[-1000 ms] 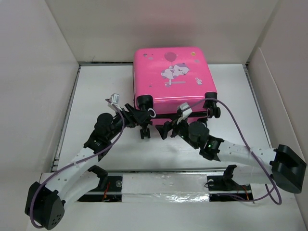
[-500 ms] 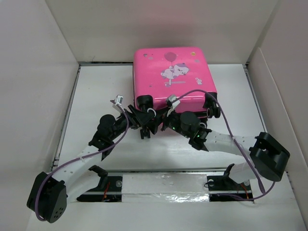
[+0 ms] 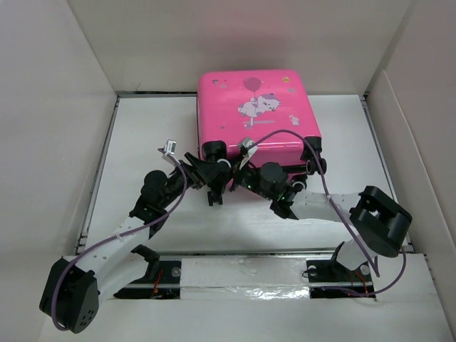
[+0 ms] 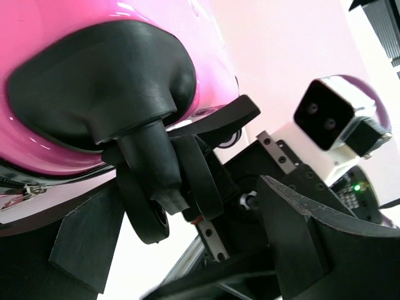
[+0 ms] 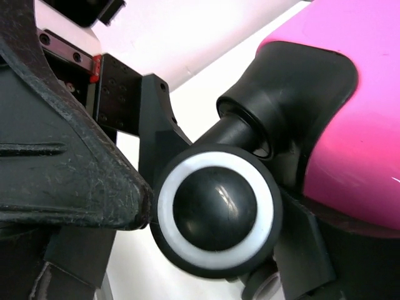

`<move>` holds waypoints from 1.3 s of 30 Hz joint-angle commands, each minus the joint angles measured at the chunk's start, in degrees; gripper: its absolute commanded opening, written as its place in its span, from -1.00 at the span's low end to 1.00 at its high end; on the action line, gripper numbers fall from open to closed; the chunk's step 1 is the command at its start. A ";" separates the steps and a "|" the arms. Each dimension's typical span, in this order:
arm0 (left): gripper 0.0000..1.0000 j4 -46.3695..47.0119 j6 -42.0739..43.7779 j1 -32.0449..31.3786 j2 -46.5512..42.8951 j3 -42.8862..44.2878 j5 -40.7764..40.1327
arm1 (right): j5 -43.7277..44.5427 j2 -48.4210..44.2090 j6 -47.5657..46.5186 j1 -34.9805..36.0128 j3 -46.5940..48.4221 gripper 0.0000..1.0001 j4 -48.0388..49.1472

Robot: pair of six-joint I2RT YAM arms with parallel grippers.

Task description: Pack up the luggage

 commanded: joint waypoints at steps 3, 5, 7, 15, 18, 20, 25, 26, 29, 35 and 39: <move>0.61 4.83 -1.08 -0.67 -0.77 -1.52 4.36 | 6.97 2.58 5.10 -0.30 0.93 0.47 14.65; 0.61 3.87 -0.91 -0.67 -1.91 -1.96 3.48 | 8.11 3.11 5.54 -0.30 0.66 0.26 15.87; 0.59 2.20 0.22 -0.67 -2.96 -1.96 2.60 | 8.55 3.20 5.98 -0.30 0.31 -0.39 16.67; 0.07 -20.82 7.43 1.17 -16.75 -1.77 -16.98 | 8.38 0.66 4.75 -0.30 -0.30 -1.00 15.10; -0.77 -22.95 8.75 1.18 -20.28 -3.88 -20.69 | 7.68 -0.05 4.05 -0.30 -0.04 -1.00 13.25; -0.98 -19.89 9.89 1.18 -19.15 -6.78 -19.82 | 6.98 -1.02 3.43 -0.83 0.22 -1.00 12.03; -0.90 -8.46 18.06 -3.21 -11.42 -10.31 -17.88 | 5.13 -2.51 2.47 -1.36 1.10 -1.00 9.82; -0.76 -5.14 19.38 -4.61 -8.88 -10.05 -17.53 | 5.13 -2.69 2.46 -1.36 1.10 -1.00 9.82; -0.39 0.23 22.46 -5.15 -4.66 -9.17 -17.97 | 2.77 -2.69 2.81 -1.88 1.36 -1.00 9.82; -0.38 7.54 24.67 -5.15 2.29 -8.11 -18.76 | 0.65 -2.69 2.47 -1.88 2.42 -1.00 8.59; -0.40 10.18 24.40 -5.15 5.72 -7.24 -17.88 | -0.14 -2.60 2.38 -1.88 2.68 -1.00 8.41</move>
